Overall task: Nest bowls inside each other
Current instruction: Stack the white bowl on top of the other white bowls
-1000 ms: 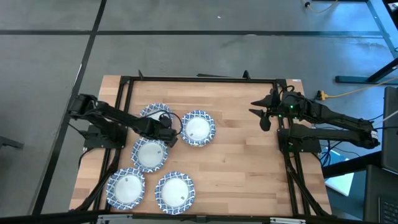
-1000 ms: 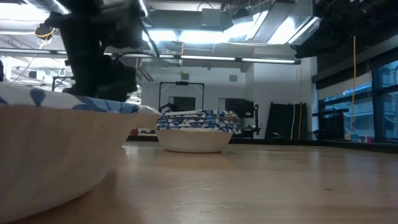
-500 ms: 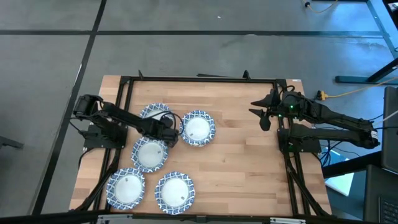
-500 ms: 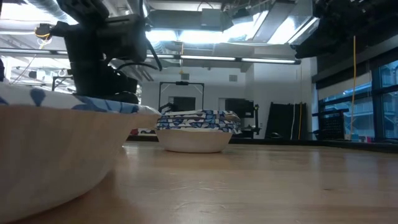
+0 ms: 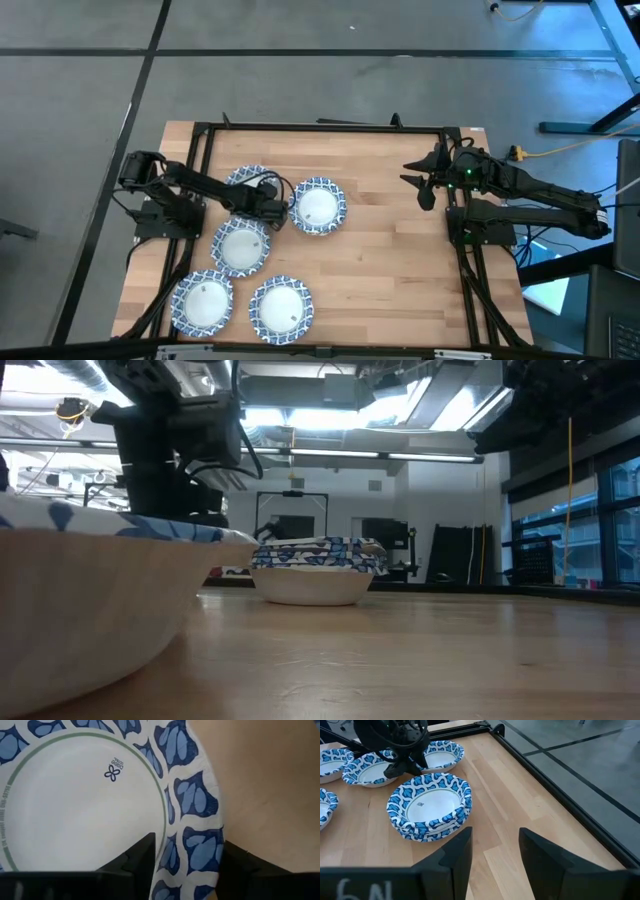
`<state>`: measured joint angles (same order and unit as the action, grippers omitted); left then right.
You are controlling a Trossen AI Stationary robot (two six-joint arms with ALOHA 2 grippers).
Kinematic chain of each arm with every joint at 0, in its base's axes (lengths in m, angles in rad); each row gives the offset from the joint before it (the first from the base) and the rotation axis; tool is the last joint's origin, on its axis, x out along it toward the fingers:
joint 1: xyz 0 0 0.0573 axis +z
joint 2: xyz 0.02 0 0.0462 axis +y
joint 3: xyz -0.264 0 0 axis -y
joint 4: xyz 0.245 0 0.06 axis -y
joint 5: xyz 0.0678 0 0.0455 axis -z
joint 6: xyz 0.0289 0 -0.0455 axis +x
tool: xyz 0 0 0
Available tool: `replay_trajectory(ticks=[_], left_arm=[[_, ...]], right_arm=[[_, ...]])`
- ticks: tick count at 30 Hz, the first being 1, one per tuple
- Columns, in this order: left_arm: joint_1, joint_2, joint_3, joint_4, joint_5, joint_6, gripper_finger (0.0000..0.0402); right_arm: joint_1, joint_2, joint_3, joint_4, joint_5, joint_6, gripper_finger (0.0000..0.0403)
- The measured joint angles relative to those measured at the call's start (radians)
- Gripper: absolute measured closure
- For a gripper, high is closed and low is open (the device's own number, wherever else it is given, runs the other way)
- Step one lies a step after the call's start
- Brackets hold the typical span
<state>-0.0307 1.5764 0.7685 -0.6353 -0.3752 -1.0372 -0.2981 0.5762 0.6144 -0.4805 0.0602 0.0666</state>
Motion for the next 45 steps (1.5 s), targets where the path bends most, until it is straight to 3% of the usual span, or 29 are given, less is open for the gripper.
replay_trajectory(ticks=[9, 23, 32, 37, 41, 45], left_arm=[[0.03, -0.001, 0.0, -0.001, 0.029, 0.024, 0.0283], [0.038, -0.027, 0.067, -0.067, 0.018, 0.106, 0.039], [0.081, -0.17, 0.134, -0.114, -0.028, 0.159, 0.0399], [0.05, -0.182, 0.247, -0.113, -0.043, 0.298, 0.04], [-0.008, -0.139, 0.39, -0.114, -0.117, 0.45, 0.04], [-0.031, -0.077, 0.525, -0.123, -0.127, 0.548, 0.0401]], right_arm=[[0.0, 0.0, 0.0, -0.004, 0.0, 0.0, 0.0241], [0.0, 0.0, 0.0, -0.004, 0.0, -0.02, 0.0241], [0.0, 0.0, 0.0, -0.009, 0.0, -0.021, 0.0241], [0.0, 0.001, 0.0, -0.009, 0.0, -0.033, 0.0241], [0.0, 0.008, 0.0, -0.011, 0.0, -0.048, 0.0241], [0.0, 0.021, 0.0, -0.011, 0.0, -0.049, 0.0241]])
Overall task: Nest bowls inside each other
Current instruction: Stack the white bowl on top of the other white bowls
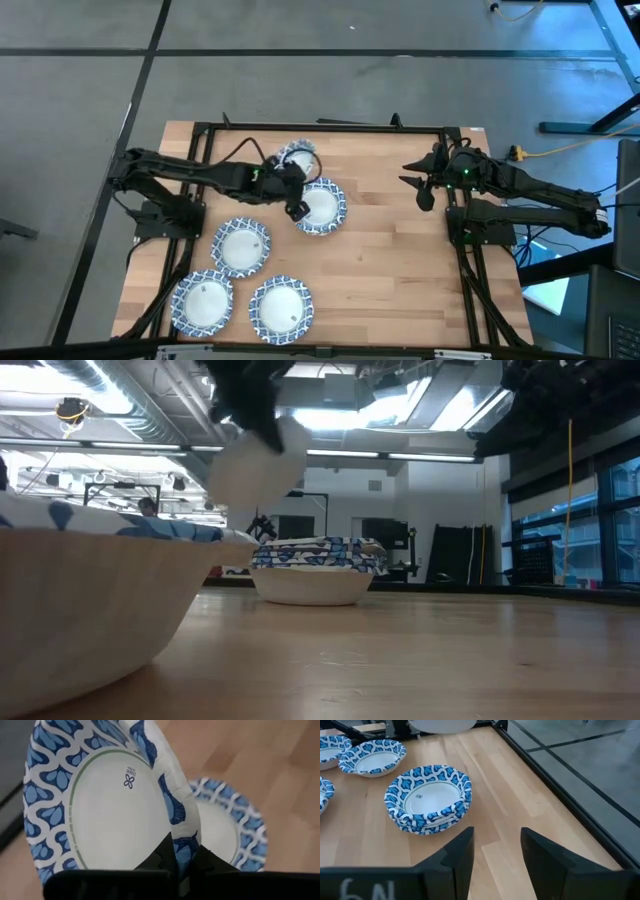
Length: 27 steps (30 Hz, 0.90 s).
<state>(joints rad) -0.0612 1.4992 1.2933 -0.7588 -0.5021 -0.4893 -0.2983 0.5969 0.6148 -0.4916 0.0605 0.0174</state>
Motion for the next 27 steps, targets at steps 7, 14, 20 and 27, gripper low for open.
replay_trajectory(ticks=[7, 14, 20, 27], left_arm=[[-0.012, 0.156, 0.184, -0.067, 0.015, 0.09, 0.0401], [-0.025, 0.305, 0.249, -0.098, 0.074, 0.09, 0.0401], [-0.048, 0.368, 0.251, -0.096, 0.138, 0.04, 0.0401], [-0.081, 0.382, 0.251, -0.088, 0.147, -0.037, 0.0401]], right_arm=[[0.0, 0.029, 0.0, 0.0, 0.033, 0.0, 0.0241], [0.0, 0.063, 0.0, -0.002, 0.036, 0.0, 0.0241], [0.0, 0.072, 0.0, -0.004, 0.036, -0.001, 0.0241], [0.0, 0.07, 0.0, -0.004, 0.036, -0.004, 0.0241]])
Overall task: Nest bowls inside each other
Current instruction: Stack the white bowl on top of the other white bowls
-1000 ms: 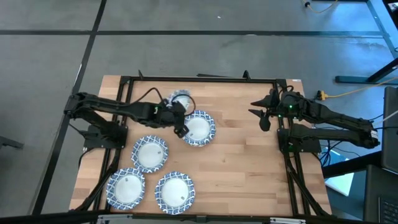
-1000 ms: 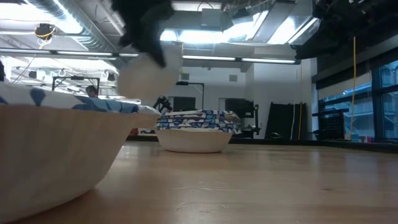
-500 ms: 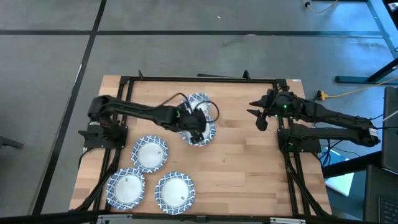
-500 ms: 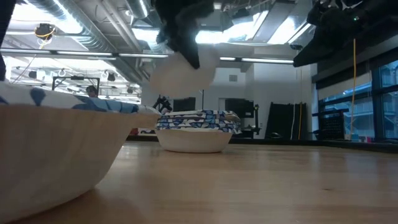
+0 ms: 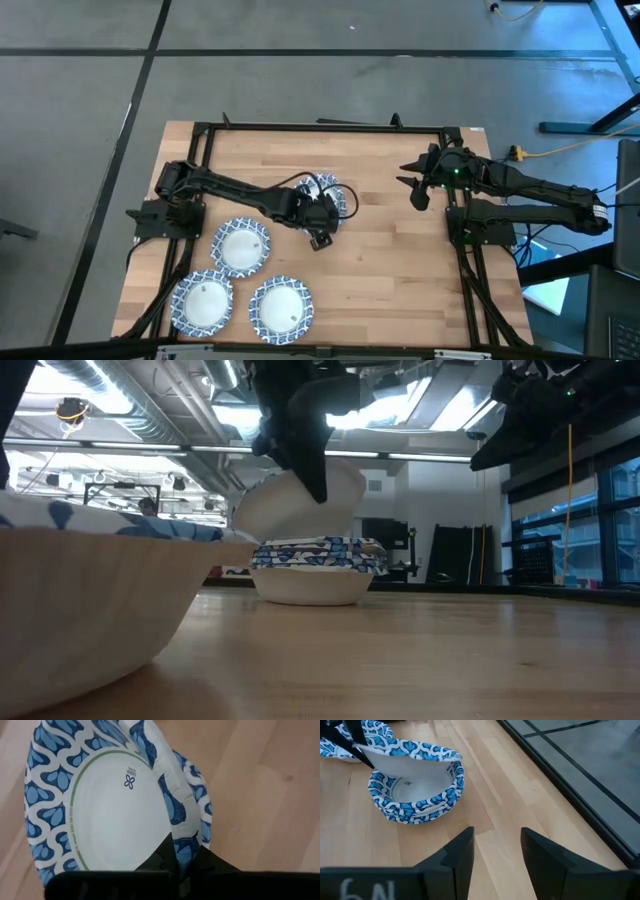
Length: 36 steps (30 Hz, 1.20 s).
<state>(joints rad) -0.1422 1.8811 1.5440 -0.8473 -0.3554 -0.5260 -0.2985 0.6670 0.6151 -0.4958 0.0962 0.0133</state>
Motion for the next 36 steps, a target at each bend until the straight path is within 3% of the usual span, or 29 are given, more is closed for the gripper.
replay_trajectory(ticks=[5, 12, 25, 36], left_arm=[[-0.003, -0.001, 0.0, 0.004, -0.016, -0.03, 0.0399], [0.0, -0.001, 0.0, 0.005, 0.062, -0.022, 0.0366], [0.03, -0.001, 0.0, 0.064, 0.055, -0.006, 0.0251], [-0.01, -0.001, 0.0, 0.064, 0.06, 0.068, 0.025]], right_arm=[[0.0, 0.0, 0.0, 0.0, 0.0, 0.0, 0.0241], [0.0, 0.0, 0.0, 0.0, 0.0, 0.0, 0.0241], [0.0, 0.0, 0.0, -0.006, 0.0, 0.0, 0.0241], [0.0, 0.0, 0.0, -0.047, -0.001, 0.0, 0.0241]])
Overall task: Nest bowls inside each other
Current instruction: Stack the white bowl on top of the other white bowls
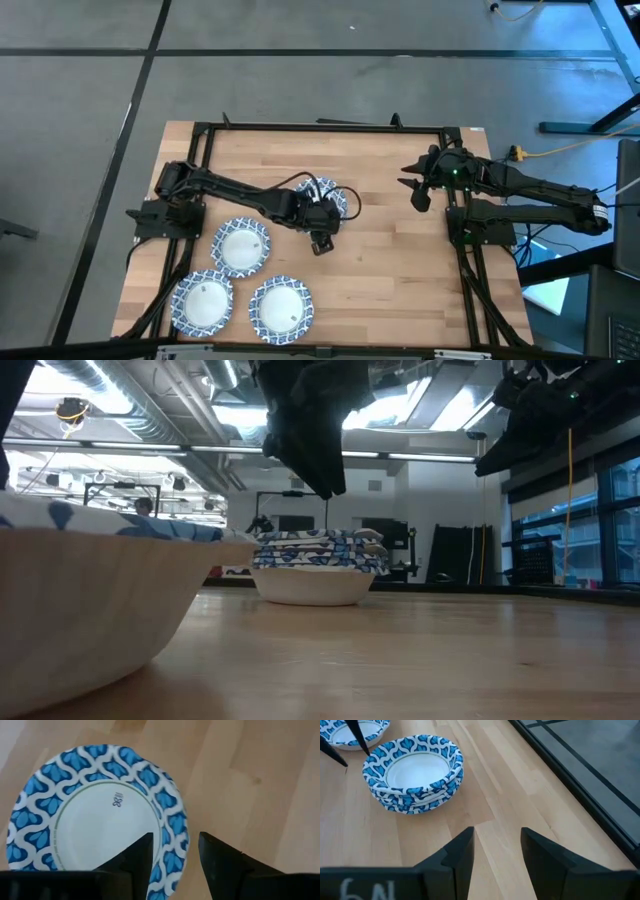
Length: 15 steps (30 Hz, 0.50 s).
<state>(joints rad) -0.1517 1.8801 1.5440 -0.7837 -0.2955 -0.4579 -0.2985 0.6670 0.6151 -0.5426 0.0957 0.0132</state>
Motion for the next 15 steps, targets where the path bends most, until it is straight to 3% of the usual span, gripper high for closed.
replay_trajectory(ticks=[4, 12, 15], left_arm=[[-0.007, 0.0, 0.0, -0.013, -0.001, 0.053, 0.025], [-0.016, -0.001, 0.0, -0.244, -0.015, -0.029, 0.025], [-0.036, -0.001, 0.0, -0.291, -0.086, -0.047, 0.025]], right_arm=[[0.0, 0.0, 0.0, 0.001, 0.0, 0.0, 0.0241], [0.0, 0.0, 0.0, 0.005, 0.0, 0.001, 0.0241], [0.0, 0.0, 0.0, 0.005, 0.0, 0.001, 0.0241]])
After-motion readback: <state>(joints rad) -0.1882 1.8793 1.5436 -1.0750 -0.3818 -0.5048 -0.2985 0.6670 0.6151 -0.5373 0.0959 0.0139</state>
